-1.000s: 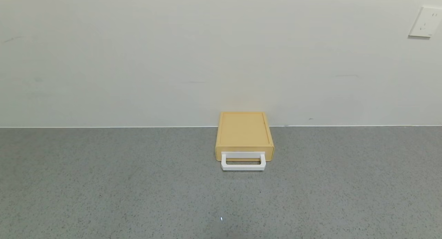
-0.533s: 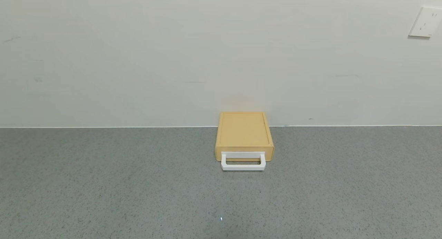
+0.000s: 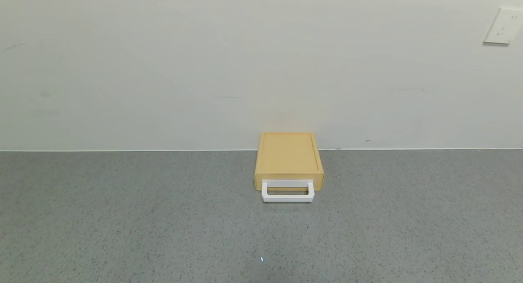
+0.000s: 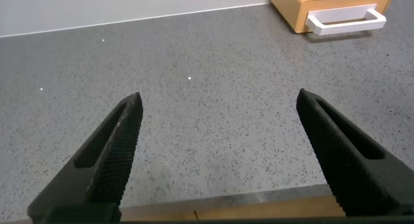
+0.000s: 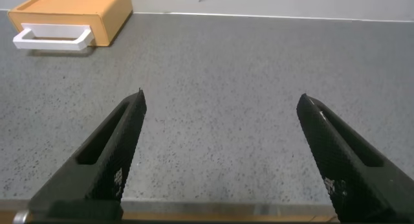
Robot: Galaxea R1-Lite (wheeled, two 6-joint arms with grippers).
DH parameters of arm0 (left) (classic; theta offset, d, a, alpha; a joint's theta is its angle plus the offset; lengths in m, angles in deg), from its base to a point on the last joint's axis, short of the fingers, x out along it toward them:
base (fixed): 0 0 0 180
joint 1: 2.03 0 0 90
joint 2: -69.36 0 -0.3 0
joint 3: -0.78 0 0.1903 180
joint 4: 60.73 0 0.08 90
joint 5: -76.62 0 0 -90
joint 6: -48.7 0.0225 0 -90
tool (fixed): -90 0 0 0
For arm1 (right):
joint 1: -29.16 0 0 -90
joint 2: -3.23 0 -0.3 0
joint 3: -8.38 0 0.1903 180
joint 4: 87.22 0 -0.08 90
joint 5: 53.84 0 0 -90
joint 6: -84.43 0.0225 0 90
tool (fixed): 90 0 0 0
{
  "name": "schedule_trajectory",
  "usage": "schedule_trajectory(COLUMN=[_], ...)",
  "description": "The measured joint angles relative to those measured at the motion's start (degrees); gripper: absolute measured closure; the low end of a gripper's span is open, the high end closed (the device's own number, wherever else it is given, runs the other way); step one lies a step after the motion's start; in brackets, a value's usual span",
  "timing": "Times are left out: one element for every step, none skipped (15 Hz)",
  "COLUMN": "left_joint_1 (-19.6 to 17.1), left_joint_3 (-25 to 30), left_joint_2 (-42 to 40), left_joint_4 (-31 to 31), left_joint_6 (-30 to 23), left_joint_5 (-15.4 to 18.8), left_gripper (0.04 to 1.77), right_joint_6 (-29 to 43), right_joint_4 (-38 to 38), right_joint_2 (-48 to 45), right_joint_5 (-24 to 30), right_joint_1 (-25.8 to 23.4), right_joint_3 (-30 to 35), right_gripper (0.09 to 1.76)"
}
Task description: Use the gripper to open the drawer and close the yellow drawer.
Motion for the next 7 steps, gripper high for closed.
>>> schedule_trajectory(left_joint_1=[0.00,0.02,0.02,0.00,0.00,0.00,0.00], left_joint_3=[0.00,0.00,0.00,0.00,0.00,0.00,0.00], left_joint_2=[0.00,0.00,0.00,0.00,0.00,0.00,0.00], left_joint_4=[0.00,0.00,0.02,0.00,0.02,0.00,0.02], left_joint_6=[-0.02,0.00,-0.02,0.00,0.00,-0.02,-0.02], left_joint_5=[0.00,-0.02,0.00,-0.02,-0.02,0.00,0.00], left_gripper=[0.09,0.09,0.09,0.09,0.09,0.09,0.09], right_joint_6=[0.26,0.34,0.34,0.37,0.37,0.45,0.45], right_joint_4=[0.11,0.22,0.20,0.20,0.20,0.20,0.20], right_joint_2=[0.00,0.00,0.00,0.00,0.00,0.00,0.00], right_joint_5=[-0.02,0.00,0.00,0.00,0.00,0.00,0.00], right_joint_1=[-0.02,-0.05,-0.07,-0.07,-0.10,-0.10,-0.10], right_joint_3=[0.13,0.13,0.21,0.21,0.21,0.21,0.21], right_gripper=[0.14,0.14,0.14,0.14,0.14,0.14,0.14])
